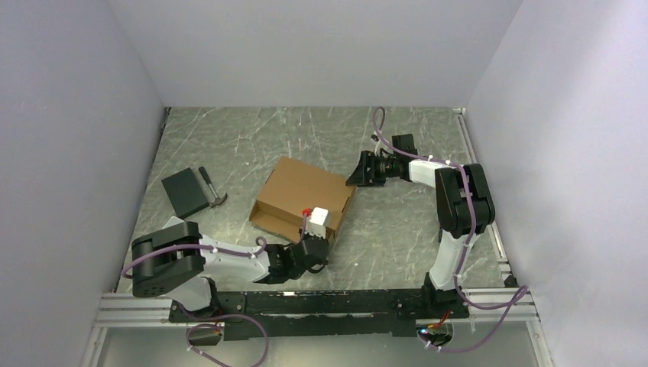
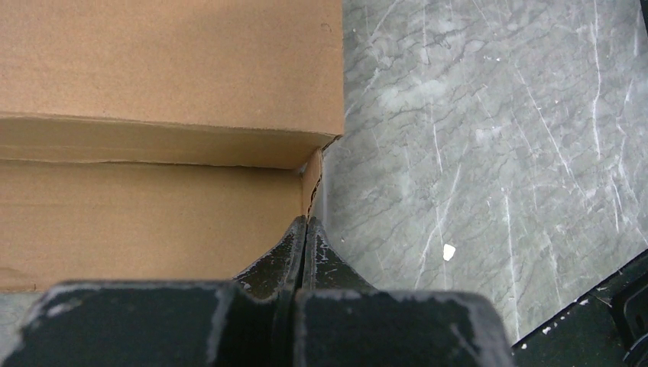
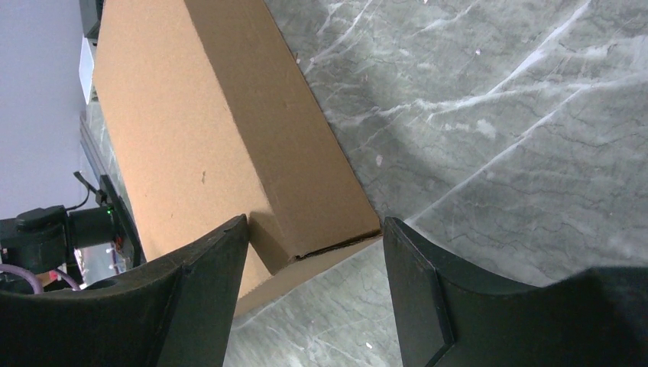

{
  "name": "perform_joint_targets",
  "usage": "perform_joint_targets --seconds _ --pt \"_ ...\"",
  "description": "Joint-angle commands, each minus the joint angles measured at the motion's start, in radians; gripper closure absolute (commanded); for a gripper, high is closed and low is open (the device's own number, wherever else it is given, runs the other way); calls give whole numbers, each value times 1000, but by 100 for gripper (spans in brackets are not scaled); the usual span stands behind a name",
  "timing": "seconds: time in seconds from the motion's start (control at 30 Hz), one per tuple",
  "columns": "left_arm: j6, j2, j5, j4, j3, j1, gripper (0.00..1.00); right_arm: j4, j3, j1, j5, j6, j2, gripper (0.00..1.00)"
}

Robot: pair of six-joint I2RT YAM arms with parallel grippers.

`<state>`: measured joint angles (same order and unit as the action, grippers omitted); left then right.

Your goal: Fold the paper box

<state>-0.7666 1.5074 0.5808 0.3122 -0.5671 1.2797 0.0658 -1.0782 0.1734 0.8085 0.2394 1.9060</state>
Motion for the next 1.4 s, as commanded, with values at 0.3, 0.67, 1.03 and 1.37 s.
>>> perform_joint_targets --seconds 0.3,0.67,1.03,1.37 --pt "120 10 -43 25 -48 -6 100 26 -17 11 -84 -40 34 32" --pt "93 -8 -13 -51 -62 -14 100 30 -19 11 -83 -41 34 32" --pt "109 -15 -47 -91 -98 -43 100 31 -20 14 -82 -41 34 32" --pt "189 -7 -104 -130 -175 -66 100 34 -20 18 -83 -42 36 32"
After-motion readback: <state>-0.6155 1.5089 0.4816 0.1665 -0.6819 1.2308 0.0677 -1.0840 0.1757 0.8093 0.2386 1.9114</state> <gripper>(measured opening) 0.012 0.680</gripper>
